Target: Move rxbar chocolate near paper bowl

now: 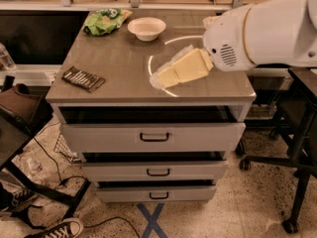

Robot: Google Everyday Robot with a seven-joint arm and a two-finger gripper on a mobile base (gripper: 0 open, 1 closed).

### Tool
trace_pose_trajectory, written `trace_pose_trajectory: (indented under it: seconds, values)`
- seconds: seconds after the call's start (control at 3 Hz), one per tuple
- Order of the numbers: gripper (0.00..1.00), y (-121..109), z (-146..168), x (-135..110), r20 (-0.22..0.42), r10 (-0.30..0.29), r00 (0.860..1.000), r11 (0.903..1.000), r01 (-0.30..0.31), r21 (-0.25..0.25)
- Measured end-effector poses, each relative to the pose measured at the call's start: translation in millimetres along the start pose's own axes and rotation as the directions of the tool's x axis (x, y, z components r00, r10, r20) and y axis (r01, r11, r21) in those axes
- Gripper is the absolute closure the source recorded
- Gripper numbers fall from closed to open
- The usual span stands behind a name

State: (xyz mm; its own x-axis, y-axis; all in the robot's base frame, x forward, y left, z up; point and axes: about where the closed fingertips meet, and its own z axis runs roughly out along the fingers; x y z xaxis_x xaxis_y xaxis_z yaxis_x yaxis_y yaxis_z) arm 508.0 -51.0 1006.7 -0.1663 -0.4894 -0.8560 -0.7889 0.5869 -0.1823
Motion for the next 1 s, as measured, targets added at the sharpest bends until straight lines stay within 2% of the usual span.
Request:
trace_pose_trajectory:
  seconds: [0.33,0.67,1.0]
  values:
    - [0.0,-0.7,-0.3,-0.4,0.0,-0.001,1.0,1.0,0.001,0.003]
    - [0.0,6.2,27.6,-10.4,0.024,0.0,1.0,0.9999,0.001,-0.013]
    - [0.0,30.0,95.3,-25.1,0.083,0.022,0.996,0.9982,-0.017,-0.058]
